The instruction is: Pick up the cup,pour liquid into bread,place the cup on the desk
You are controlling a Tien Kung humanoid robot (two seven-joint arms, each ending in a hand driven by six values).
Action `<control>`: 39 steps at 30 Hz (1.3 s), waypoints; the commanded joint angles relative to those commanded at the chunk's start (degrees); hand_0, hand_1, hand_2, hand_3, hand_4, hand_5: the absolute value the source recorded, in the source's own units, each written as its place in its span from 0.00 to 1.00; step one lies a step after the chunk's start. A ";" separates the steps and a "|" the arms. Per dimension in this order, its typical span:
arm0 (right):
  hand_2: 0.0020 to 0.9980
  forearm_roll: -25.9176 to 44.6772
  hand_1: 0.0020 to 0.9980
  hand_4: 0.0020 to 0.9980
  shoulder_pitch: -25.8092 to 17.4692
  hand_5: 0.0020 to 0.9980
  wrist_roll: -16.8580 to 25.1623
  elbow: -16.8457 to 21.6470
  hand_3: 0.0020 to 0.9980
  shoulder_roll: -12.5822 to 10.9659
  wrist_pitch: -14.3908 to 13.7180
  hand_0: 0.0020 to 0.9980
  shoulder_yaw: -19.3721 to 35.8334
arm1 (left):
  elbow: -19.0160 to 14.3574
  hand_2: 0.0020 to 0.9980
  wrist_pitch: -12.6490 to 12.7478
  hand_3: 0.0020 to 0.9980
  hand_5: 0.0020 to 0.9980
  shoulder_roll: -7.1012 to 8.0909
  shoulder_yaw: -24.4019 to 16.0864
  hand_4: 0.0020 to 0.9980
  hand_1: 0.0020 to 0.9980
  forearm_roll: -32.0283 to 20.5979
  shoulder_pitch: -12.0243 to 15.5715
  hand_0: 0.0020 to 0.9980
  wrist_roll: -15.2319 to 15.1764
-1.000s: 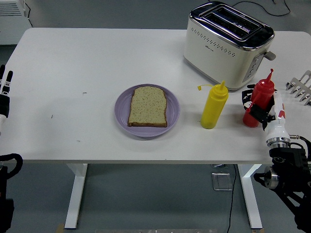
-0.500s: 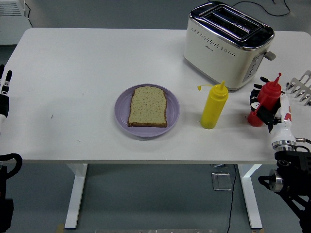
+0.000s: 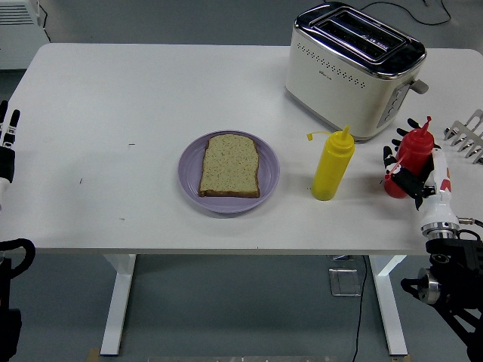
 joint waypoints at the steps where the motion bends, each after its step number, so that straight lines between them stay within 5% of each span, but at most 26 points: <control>1: 0.87 0.08 0.77 0.70 -0.14 0.12 -0.06 0.04 0.96 -0.04 0.04 0.85 0.10 | 0.00 0.74 0.00 0.70 1.00 0.00 0.01 0.51 0.74 0.00 0.01 0.79 0.00; 10: 0.97 -1.13 0.85 0.72 -3.49 0.11 -1.54 2.29 1.00 -1.35 1.43 0.93 1.96 | -0.05 0.74 -0.01 0.70 1.00 0.09 0.23 0.51 0.74 0.03 0.19 0.79 0.00; 21: 0.98 -4.30 0.86 0.73 -10.15 0.12 -3.16 9.54 1.00 -4.27 3.84 0.94 6.47 | -0.11 0.74 0.01 0.70 1.00 0.21 -0.14 0.51 0.75 0.01 -0.10 0.79 0.00; 39: 0.98 -1.97 0.87 0.76 -23.99 0.13 -0.88 20.64 1.00 -6.95 2.23 0.94 18.20 | -0.22 0.74 -0.01 0.70 1.00 0.49 -0.30 0.51 0.74 0.01 -0.55 0.79 0.00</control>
